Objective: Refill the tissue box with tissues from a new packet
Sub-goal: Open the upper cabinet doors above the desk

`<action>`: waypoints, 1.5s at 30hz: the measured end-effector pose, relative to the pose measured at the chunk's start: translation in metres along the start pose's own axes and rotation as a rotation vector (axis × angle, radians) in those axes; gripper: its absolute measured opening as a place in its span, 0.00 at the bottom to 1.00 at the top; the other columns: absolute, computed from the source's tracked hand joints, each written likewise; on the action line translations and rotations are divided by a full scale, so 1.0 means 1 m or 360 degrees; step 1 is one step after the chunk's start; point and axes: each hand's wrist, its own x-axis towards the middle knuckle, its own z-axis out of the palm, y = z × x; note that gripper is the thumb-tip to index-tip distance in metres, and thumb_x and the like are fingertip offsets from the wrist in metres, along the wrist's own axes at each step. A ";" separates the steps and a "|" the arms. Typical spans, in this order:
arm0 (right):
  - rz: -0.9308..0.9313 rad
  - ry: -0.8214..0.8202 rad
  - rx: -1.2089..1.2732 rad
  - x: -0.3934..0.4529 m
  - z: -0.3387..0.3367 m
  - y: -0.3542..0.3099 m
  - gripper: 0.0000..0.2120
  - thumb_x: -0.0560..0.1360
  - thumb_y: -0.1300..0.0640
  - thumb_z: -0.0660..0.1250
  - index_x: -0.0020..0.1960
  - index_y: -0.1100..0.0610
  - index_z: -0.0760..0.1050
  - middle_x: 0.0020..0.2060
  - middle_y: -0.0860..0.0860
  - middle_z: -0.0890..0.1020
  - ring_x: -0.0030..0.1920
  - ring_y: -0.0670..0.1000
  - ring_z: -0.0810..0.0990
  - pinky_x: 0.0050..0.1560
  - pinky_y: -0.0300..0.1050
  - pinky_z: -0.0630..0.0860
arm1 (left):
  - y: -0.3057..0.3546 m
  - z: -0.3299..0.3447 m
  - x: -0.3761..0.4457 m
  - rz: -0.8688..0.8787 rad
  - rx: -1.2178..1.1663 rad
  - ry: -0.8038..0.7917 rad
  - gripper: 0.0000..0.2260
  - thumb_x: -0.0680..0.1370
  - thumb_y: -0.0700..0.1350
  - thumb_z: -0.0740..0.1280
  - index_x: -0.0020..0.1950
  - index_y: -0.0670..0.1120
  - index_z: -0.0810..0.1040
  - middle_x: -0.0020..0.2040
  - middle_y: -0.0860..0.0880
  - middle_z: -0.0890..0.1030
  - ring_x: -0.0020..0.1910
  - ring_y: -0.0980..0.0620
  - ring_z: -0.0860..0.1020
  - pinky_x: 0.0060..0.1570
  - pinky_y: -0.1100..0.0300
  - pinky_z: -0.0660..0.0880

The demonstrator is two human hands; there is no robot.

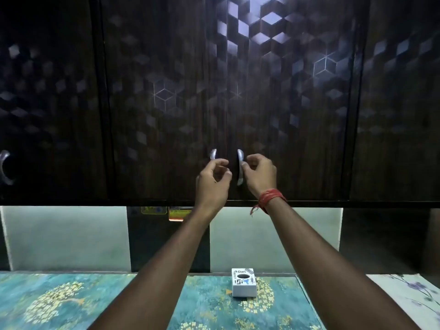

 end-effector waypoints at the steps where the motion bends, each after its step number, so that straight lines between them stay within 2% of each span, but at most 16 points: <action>1: 0.0030 -0.0053 -0.0070 0.001 0.006 0.001 0.09 0.76 0.59 0.67 0.55 0.60 0.80 0.50 0.56 0.85 0.49 0.52 0.82 0.53 0.43 0.77 | -0.003 0.002 -0.002 -0.0049 0.0027 -0.0032 0.11 0.78 0.41 0.68 0.61 0.48 0.79 0.46 0.56 0.80 0.48 0.57 0.79 0.45 0.66 0.76; 3: 0.0086 -0.0081 -0.0149 0.002 0.014 0.002 0.10 0.78 0.61 0.64 0.56 0.60 0.80 0.52 0.56 0.84 0.54 0.55 0.81 0.55 0.46 0.77 | -0.010 0.004 -0.004 -0.0129 0.0082 -0.0045 0.12 0.78 0.41 0.68 0.62 0.48 0.79 0.45 0.58 0.79 0.46 0.60 0.78 0.43 0.69 0.73; 6: 0.0254 -0.0189 -0.0033 0.003 0.020 0.002 0.11 0.79 0.63 0.62 0.60 0.60 0.75 0.56 0.57 0.81 0.55 0.55 0.79 0.53 0.44 0.76 | -0.013 0.002 -0.005 -0.0197 0.0095 -0.0066 0.13 0.79 0.40 0.67 0.63 0.48 0.78 0.46 0.58 0.78 0.46 0.62 0.77 0.44 0.70 0.72; 10: 0.0389 -0.0308 0.0051 0.001 0.021 0.000 0.13 0.79 0.63 0.62 0.63 0.60 0.69 0.56 0.59 0.80 0.51 0.54 0.78 0.48 0.43 0.71 | -0.008 -0.004 -0.006 -0.0223 0.0147 -0.0145 0.16 0.79 0.37 0.66 0.66 0.47 0.76 0.54 0.50 0.80 0.54 0.55 0.78 0.51 0.66 0.74; 12: 0.0400 -0.0330 -0.0022 0.001 0.023 -0.003 0.12 0.79 0.62 0.61 0.62 0.60 0.70 0.56 0.60 0.79 0.52 0.56 0.79 0.47 0.44 0.72 | -0.005 -0.009 -0.009 -0.0203 0.0201 -0.0188 0.17 0.79 0.36 0.66 0.68 0.47 0.75 0.56 0.49 0.80 0.55 0.55 0.77 0.50 0.69 0.72; 14: 0.0371 -0.0268 -0.0107 0.000 0.025 -0.004 0.10 0.79 0.62 0.61 0.60 0.61 0.73 0.55 0.60 0.80 0.51 0.58 0.79 0.46 0.43 0.71 | -0.005 -0.015 -0.013 -0.0133 0.0223 -0.0193 0.17 0.79 0.38 0.67 0.68 0.47 0.75 0.56 0.50 0.81 0.54 0.56 0.77 0.46 0.73 0.71; 18: 0.0272 0.0023 -0.0116 -0.018 0.018 -0.007 0.07 0.79 0.59 0.62 0.50 0.62 0.77 0.45 0.60 0.82 0.40 0.56 0.77 0.39 0.45 0.70 | -0.005 -0.024 -0.025 -0.0040 0.0244 -0.0139 0.17 0.79 0.40 0.68 0.67 0.47 0.75 0.56 0.50 0.81 0.53 0.56 0.78 0.44 0.74 0.71; 21: 0.0168 0.0136 -0.0039 -0.042 -0.003 -0.007 0.08 0.79 0.58 0.63 0.50 0.61 0.78 0.41 0.58 0.83 0.41 0.56 0.81 0.42 0.50 0.78 | -0.002 -0.015 -0.037 -0.0057 0.0203 -0.0066 0.17 0.79 0.44 0.68 0.68 0.48 0.75 0.59 0.50 0.80 0.53 0.57 0.77 0.47 0.68 0.74; 23: 0.0126 0.0192 -0.0018 -0.056 -0.023 -0.010 0.08 0.79 0.58 0.63 0.50 0.60 0.79 0.40 0.56 0.83 0.40 0.54 0.80 0.41 0.45 0.75 | 0.005 -0.002 -0.048 -0.0044 0.0160 -0.0065 0.17 0.80 0.47 0.67 0.69 0.49 0.74 0.61 0.50 0.79 0.55 0.56 0.77 0.50 0.65 0.75; 27: 0.0103 0.0254 0.0042 -0.078 -0.062 -0.013 0.09 0.78 0.57 0.63 0.48 0.59 0.80 0.35 0.53 0.82 0.38 0.57 0.82 0.42 0.53 0.80 | 0.031 0.023 -0.086 0.0035 0.0074 -0.0034 0.16 0.81 0.46 0.65 0.69 0.47 0.76 0.58 0.55 0.80 0.56 0.57 0.78 0.50 0.71 0.71; 31: 0.0162 0.0353 0.0106 -0.095 -0.106 -0.013 0.10 0.79 0.56 0.62 0.50 0.59 0.80 0.39 0.54 0.83 0.41 0.57 0.82 0.45 0.56 0.81 | 0.055 0.045 -0.124 0.0155 -0.0081 0.0019 0.15 0.81 0.46 0.66 0.68 0.47 0.78 0.58 0.54 0.82 0.53 0.60 0.80 0.50 0.71 0.77; 34: 0.0205 0.0433 0.0081 -0.113 -0.146 -0.011 0.12 0.80 0.55 0.59 0.56 0.60 0.79 0.52 0.56 0.80 0.50 0.54 0.79 0.51 0.45 0.76 | 0.077 0.067 -0.149 0.0154 -0.0212 0.0002 0.15 0.80 0.43 0.65 0.67 0.45 0.78 0.59 0.54 0.81 0.54 0.65 0.79 0.53 0.70 0.77; 37: 0.0237 0.0485 0.0068 -0.132 -0.193 -0.008 0.17 0.82 0.53 0.56 0.65 0.60 0.74 0.61 0.57 0.76 0.60 0.54 0.76 0.55 0.41 0.70 | 0.102 0.094 -0.175 0.0150 -0.0368 -0.0113 0.15 0.78 0.40 0.63 0.64 0.44 0.80 0.57 0.48 0.84 0.56 0.55 0.81 0.56 0.57 0.80; 40: 0.0242 0.0496 0.0061 -0.143 -0.240 0.001 0.20 0.83 0.51 0.53 0.71 0.57 0.68 0.67 0.56 0.74 0.66 0.54 0.73 0.62 0.44 0.70 | 0.130 0.124 -0.198 0.0075 -0.0480 -0.0261 0.15 0.78 0.37 0.62 0.63 0.44 0.79 0.55 0.47 0.84 0.52 0.52 0.83 0.53 0.55 0.81; 43: 0.0263 0.0401 -0.0002 -0.148 -0.281 0.010 0.19 0.83 0.50 0.52 0.69 0.57 0.70 0.68 0.57 0.74 0.65 0.54 0.74 0.58 0.39 0.68 | 0.151 0.152 -0.209 -0.0077 -0.0411 -0.0555 0.23 0.79 0.34 0.61 0.72 0.48 0.69 0.69 0.46 0.74 0.60 0.48 0.77 0.55 0.56 0.79; 45: 0.0309 0.0384 -0.0036 -0.152 -0.304 0.013 0.20 0.83 0.52 0.53 0.72 0.57 0.67 0.70 0.55 0.72 0.68 0.53 0.72 0.59 0.35 0.64 | 0.161 0.172 -0.208 -0.0120 -0.0258 -0.0935 0.31 0.77 0.33 0.60 0.78 0.50 0.59 0.78 0.46 0.61 0.71 0.45 0.68 0.66 0.49 0.74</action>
